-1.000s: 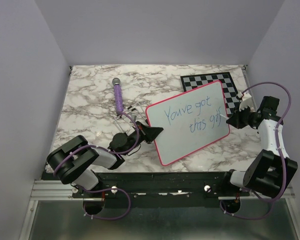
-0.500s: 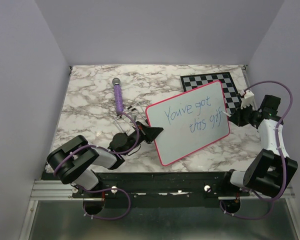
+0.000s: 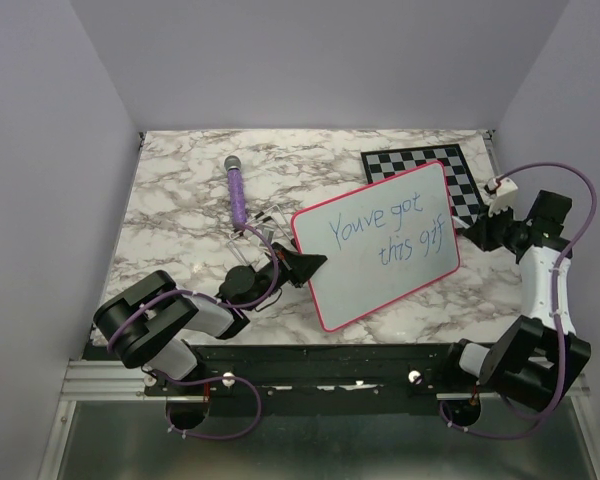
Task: Write a sentence on the whiteboard
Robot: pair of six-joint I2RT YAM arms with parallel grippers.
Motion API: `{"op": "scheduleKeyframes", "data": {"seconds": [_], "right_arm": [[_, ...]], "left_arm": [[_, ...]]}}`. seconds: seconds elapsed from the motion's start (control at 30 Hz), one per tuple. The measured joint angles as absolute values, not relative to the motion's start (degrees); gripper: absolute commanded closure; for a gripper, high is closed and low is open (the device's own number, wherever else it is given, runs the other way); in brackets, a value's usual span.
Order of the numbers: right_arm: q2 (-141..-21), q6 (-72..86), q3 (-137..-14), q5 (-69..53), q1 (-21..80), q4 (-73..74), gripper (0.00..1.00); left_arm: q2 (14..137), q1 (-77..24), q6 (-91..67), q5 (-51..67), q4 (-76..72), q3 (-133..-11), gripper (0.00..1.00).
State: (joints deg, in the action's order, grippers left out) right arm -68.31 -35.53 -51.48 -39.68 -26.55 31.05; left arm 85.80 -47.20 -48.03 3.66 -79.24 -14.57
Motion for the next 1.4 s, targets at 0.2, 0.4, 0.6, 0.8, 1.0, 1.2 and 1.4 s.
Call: {"op": "scheduleKeyframes", "data": {"seconds": [0.2, 0.4, 0.6, 0.8, 1.0, 1.2, 1.4], "right_arm": [[-69.08, -35.68, -51.48, -39.83, -27.51, 31.05, 0.99], [-71.42, -36.49, -51.48, -40.51, -27.51, 31.11, 0.99], [-73.21, -37.08, -51.48, -41.15, -27.51, 31.14, 0.99], [-73.52, -37.56, -51.48, -41.52, -27.51, 31.22, 0.99], [-73.95, -38.11, -51.48, -41.69, -27.51, 31.57, 0.99], [-74.85, -38.61, -51.46, -41.69, -27.51, 31.81, 0.99], [-75.13, -38.28, -51.46, -41.60, -27.62, 31.64, 0.99]], "left_arm": [[85.80, -47.20, -48.01, 3.68, -79.24, -14.57, 1.00], [85.80, -47.20, -47.99, 3.70, -79.22, -14.57, 1.00], [85.78, -47.20, -47.99, 3.73, -79.24, -14.57, 1.00], [85.80, -47.20, -47.99, 3.73, -79.22, -14.57, 1.00], [85.80, -47.20, -47.99, 3.73, -79.22, -14.57, 1.00], [85.80, -47.20, -48.12, 3.73, -79.20, -14.57, 1.00], [85.82, -47.20, -48.29, 3.70, -79.20, -14.57, 1.00]]}}
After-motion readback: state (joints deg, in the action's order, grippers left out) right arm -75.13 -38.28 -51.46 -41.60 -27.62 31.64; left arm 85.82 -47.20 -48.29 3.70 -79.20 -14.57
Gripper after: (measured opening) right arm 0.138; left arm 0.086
